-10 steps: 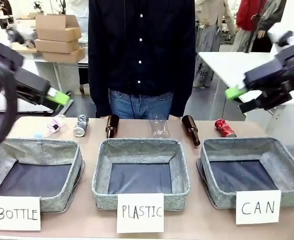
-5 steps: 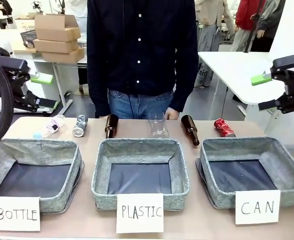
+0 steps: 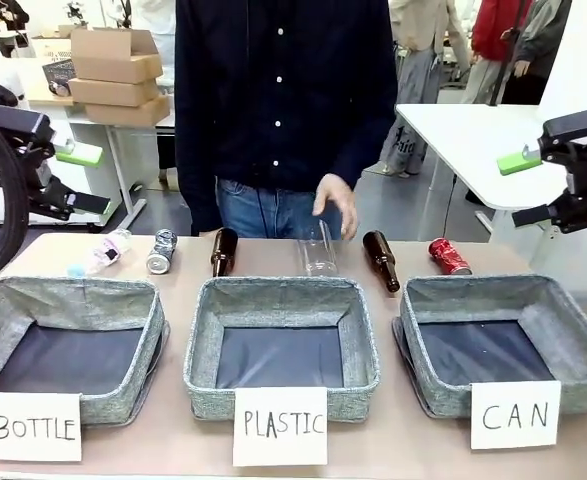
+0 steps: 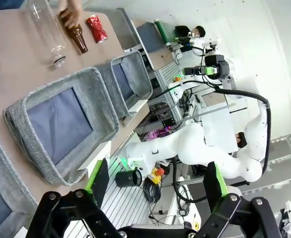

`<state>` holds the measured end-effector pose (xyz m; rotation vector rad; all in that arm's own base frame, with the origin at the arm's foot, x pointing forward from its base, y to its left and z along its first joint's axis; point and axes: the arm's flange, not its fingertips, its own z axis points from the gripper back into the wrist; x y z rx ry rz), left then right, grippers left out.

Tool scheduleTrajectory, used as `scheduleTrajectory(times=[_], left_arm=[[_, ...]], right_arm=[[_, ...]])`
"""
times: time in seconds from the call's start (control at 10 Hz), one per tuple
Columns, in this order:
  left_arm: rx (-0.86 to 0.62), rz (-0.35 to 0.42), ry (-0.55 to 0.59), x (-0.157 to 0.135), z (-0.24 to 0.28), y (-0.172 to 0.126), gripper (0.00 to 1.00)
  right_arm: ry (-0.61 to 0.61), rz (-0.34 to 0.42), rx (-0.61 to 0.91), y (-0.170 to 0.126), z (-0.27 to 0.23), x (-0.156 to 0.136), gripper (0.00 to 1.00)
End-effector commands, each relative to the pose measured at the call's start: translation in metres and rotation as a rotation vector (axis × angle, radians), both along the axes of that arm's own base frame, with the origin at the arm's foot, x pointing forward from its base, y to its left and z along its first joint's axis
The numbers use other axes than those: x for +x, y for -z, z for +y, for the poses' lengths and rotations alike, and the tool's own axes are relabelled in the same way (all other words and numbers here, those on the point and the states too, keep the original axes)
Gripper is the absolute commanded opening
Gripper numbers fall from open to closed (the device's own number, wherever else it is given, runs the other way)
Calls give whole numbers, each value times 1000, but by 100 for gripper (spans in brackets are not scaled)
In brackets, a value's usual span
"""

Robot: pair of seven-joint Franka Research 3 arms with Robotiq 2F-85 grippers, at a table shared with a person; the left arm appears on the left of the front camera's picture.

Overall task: Sort the can waste into the basket.
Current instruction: Pick up the can waste from the table and place it in the right Fabric basket.

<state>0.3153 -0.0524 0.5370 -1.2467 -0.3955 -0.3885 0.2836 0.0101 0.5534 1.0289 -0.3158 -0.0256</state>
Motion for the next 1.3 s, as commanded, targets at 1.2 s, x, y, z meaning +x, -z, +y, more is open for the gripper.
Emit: scheduleTrajectory(times=[1.2], left_arm=[[400, 29, -18, -8, 13, -39, 100]], right_arm=[[18, 16, -28, 1, -4, 2, 100]])
